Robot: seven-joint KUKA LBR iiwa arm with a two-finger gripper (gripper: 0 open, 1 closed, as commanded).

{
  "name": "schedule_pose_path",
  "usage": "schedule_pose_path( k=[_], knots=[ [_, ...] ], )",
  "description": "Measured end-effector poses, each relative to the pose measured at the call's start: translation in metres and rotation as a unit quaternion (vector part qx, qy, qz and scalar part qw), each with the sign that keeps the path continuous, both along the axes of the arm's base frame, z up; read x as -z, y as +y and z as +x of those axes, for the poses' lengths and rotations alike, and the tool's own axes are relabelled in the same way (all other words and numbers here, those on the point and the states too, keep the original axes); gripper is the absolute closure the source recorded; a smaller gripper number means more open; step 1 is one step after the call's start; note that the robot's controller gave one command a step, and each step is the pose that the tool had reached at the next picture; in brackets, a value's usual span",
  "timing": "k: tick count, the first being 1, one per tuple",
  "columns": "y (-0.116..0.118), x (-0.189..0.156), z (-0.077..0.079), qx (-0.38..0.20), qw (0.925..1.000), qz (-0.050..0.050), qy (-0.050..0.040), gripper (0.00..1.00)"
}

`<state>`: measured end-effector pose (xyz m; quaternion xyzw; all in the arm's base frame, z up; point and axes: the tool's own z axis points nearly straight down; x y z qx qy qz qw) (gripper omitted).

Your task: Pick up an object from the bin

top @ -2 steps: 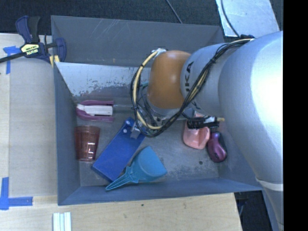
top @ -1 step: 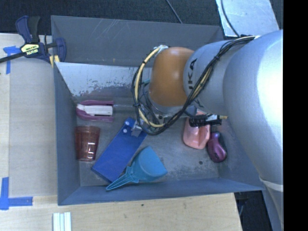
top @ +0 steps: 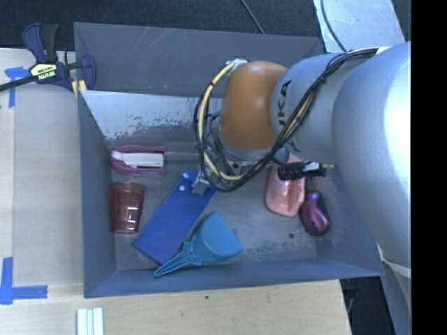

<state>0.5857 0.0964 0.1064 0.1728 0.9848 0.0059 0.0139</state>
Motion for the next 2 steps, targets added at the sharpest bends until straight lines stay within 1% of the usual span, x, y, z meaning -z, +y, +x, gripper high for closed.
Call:
schedule_pose_path(
  k=[1, 2],
  knots=[
    [-0.001, -0.036, -0.002, -0.001, 1.0000, -0.001, 0.0036, 1.00],
    [0.000, -0.079, 0.000, -0.001, 1.0000, 0.000, -0.0010, 1.00]
  ],
)
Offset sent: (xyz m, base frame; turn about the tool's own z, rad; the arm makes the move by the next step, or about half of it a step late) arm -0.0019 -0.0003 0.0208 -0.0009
